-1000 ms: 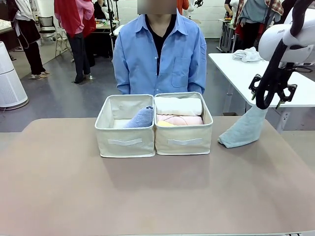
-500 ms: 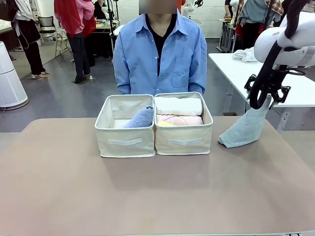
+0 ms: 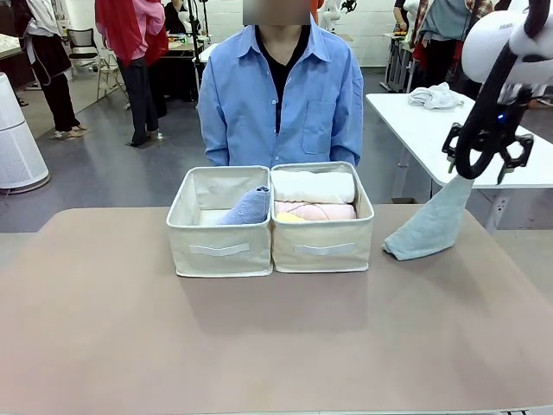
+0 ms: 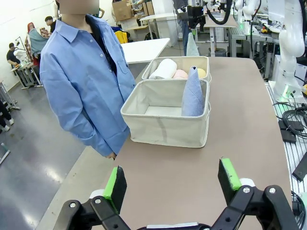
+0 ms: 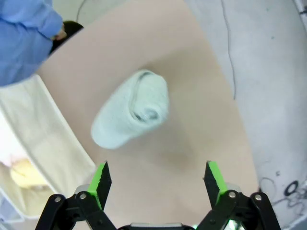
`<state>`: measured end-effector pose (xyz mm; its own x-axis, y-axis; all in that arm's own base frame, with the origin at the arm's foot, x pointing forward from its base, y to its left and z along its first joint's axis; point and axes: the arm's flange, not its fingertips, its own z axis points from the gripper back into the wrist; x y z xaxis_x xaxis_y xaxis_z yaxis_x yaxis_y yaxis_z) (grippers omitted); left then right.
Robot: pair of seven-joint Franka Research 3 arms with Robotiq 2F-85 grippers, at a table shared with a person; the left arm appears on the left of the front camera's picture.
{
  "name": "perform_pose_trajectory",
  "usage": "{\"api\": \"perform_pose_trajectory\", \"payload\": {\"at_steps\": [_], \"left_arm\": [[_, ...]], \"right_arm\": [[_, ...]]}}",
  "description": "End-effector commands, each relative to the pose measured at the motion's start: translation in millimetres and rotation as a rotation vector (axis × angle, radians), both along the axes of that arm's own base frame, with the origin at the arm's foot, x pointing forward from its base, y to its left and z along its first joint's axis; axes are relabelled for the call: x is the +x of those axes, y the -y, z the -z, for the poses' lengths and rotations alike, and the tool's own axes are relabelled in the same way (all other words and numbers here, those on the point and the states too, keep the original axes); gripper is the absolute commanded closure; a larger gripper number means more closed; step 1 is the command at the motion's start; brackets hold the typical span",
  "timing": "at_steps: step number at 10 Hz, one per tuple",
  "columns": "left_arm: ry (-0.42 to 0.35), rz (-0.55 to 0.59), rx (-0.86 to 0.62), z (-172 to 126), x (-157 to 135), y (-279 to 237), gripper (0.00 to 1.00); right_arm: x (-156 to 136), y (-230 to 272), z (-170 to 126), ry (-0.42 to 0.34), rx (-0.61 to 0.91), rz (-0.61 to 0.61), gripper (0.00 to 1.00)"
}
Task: Sort the towels based on their folding style.
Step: Pick up another triangle-folded towel from the table and place it in the left Fabric basket.
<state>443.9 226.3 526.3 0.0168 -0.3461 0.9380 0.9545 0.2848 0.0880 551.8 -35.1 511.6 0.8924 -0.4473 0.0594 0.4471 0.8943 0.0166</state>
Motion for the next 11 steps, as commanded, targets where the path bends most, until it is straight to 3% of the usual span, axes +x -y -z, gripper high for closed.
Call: {"api": "perform_pose_trajectory", "payload": {"at_steps": [1,2,3,4,5,6,7,10,11], "left_arm": [[0.005,0.004,0.009,0,-3,-1,0.0],[0.005,0.004,0.009,0,-3,-1,0.0],[0.005,0.004,0.009,0,-3,-1,0.0],[0.005,0.004,0.009,0,-3,-1,0.0],[0.005,0.004,0.009,0,-3,-1,0.0],[0.005,0.004,0.009,0,-3,-1,0.0],[0.005,0.004,0.009,0,-3,-1,0.0],[0.005,0.004,0.009,0,-3,-1,0.0],[0.005,0.004,0.009,0,-3,-1,0.0]], "right_arm": [[-11,10,-28,-0.014,-0.087,-0.242,0.0],[-21,14,-37,-0.028,-0.144,-0.582,0.0],[-24,19,-40,-0.03,-0.077,-0.904,0.0],[-22,22,-37,-0.073,0.071,-1.147,0.0],[-22,25,-35,-0.085,0.192,-1.314,0.0],[-18,31,-35,-0.099,0.308,-1.407,0.0],[-26,10,-43,-0.012,-0.024,-0.743,0.0],[-26,10,-43,-0.012,-0.024,-0.743,0.0],[-25,17,-40,0.002,0.009,-0.805,0.0]]}}
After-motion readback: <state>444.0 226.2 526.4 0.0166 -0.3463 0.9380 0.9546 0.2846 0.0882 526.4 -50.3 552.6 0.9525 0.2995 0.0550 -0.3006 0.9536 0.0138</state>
